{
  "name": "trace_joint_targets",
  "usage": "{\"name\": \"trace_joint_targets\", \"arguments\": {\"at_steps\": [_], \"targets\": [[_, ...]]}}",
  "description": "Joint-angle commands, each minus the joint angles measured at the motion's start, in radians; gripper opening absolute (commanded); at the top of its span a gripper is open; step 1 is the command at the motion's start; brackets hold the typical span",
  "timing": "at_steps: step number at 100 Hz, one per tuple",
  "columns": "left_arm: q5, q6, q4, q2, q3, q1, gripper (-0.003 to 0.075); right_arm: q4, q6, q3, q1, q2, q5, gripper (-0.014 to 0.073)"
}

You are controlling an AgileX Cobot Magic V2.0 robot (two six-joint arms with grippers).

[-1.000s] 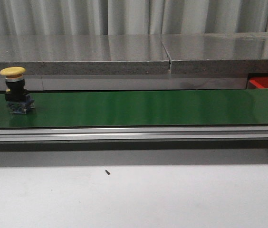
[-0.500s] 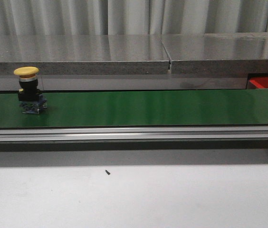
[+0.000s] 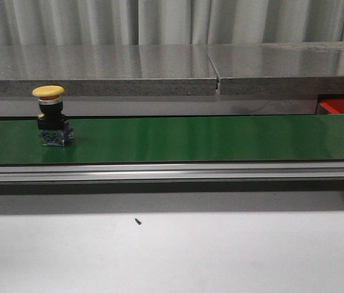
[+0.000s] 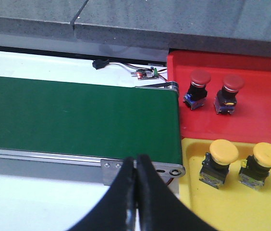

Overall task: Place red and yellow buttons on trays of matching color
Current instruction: 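Lower the right gripper toward the yellow button arriving on the belt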

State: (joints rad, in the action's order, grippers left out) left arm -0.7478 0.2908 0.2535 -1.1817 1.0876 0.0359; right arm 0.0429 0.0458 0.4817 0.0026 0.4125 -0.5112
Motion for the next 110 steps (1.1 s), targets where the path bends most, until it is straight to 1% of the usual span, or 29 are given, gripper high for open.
{"name": "trace_joint_targets", "arguments": {"at_steps": [1, 19, 36, 54, 63, 85, 110], "targets": [[0.086, 0.004, 0.01, 0.089, -0.028, 0.038, -0.0019, 0.0, 0.001, 0.025, 0.002, 0.004, 0.067, -0.0114], [0.137, 0.004, 0.01, 0.247, -0.142, 0.059, -0.0019, 0.0, 0.001, 0.025, 0.002, 0.004, 0.07, -0.0114], [0.139, 0.004, 0.01, 0.393, -0.232, 0.059, -0.0019, 0.0, 0.001, 0.025, 0.002, 0.004, 0.069, -0.0114], [0.084, 0.004, 0.01, 0.539, -0.306, 0.059, -0.0019, -0.002, 0.001, 0.025, 0.002, 0.007, 0.057, -0.0114], [0.078, 0.004, 0.01, 0.594, -0.331, 0.059, -0.0019, -0.011, 0.001, 0.025, 0.002, 0.008, 0.046, -0.0114], [0.076, 0.004, 0.008, 0.642, -0.339, 0.059, -0.0019, -0.06, 0.001, 0.053, 0.002, 0.03, 0.026, -0.0114], [0.076, 0.004, 0.008, 0.642, -0.339, 0.059, -0.0019, -0.061, 0.001, 0.193, 0.025, 0.169, -0.036, -0.0114]]}}
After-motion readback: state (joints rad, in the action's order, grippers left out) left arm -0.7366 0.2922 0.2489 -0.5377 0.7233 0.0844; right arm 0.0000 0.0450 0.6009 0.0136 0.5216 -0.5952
